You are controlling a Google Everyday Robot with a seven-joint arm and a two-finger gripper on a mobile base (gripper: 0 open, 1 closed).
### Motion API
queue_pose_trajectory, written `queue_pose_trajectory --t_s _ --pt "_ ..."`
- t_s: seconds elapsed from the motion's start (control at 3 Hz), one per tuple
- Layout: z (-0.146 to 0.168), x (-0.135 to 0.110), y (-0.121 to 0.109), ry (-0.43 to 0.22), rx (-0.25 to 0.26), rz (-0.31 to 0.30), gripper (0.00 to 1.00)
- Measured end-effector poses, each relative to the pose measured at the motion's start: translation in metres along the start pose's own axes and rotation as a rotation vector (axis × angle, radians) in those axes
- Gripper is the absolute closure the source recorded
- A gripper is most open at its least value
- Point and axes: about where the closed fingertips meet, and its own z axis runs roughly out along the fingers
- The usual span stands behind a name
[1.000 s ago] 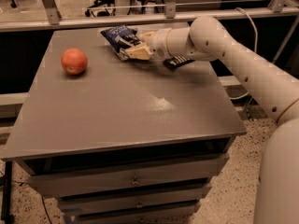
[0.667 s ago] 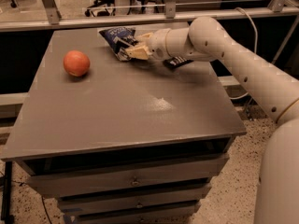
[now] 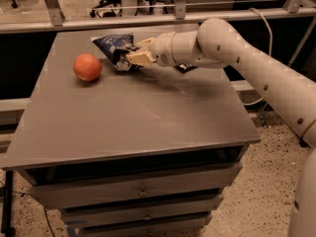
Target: Move blue chip bag near apple
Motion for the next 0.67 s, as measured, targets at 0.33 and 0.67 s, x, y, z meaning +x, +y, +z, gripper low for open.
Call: queue_pose_trajectory --t_s 0.33,0.67 --pt "0.0 -0.005 0.02 -0.011 -0.025 0.01 1.0" --pt "-0.001 -0.007 0.031 -0.012 -0.038 0.017 1.0"
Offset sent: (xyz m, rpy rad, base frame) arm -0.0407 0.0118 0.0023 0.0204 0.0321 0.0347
